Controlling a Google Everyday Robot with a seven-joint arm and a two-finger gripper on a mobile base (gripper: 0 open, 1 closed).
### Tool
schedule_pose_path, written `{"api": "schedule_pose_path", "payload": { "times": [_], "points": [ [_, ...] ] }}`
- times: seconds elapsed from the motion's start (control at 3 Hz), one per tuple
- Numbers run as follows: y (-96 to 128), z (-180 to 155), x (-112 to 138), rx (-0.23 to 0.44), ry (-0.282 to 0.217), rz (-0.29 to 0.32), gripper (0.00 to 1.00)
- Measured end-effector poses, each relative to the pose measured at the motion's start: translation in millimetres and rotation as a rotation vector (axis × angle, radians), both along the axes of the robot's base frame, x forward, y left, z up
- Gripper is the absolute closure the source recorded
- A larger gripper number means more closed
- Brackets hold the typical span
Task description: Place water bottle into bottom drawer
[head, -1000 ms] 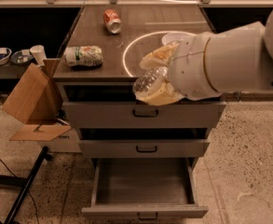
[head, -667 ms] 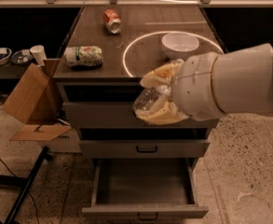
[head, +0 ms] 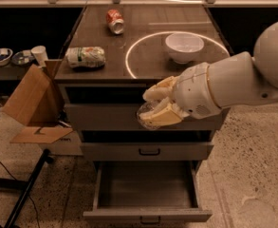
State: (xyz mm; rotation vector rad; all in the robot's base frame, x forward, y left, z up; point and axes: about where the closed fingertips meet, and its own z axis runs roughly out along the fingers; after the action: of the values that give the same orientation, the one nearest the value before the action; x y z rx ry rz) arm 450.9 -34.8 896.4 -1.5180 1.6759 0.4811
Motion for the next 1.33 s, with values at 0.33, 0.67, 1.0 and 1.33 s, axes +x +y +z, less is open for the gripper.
{"api": "schedule_pose_path", "payload": {
  "times": [0.33, 0.67, 1.0, 1.33],
  "points": [
    [4.6, -25.3, 17.3, 0.015, 0.120, 0.008, 1.00],
    [6.8, -40.4, 20.8, 0.024, 0.228, 0.001, 1.00],
    [6.2, -44.9, 23.1, 0.024, 0.278, -0.011, 1.00],
    [3.8, -42.3, 31.0, 0.024, 0.284, -0.029, 1.00]
  ]
}}
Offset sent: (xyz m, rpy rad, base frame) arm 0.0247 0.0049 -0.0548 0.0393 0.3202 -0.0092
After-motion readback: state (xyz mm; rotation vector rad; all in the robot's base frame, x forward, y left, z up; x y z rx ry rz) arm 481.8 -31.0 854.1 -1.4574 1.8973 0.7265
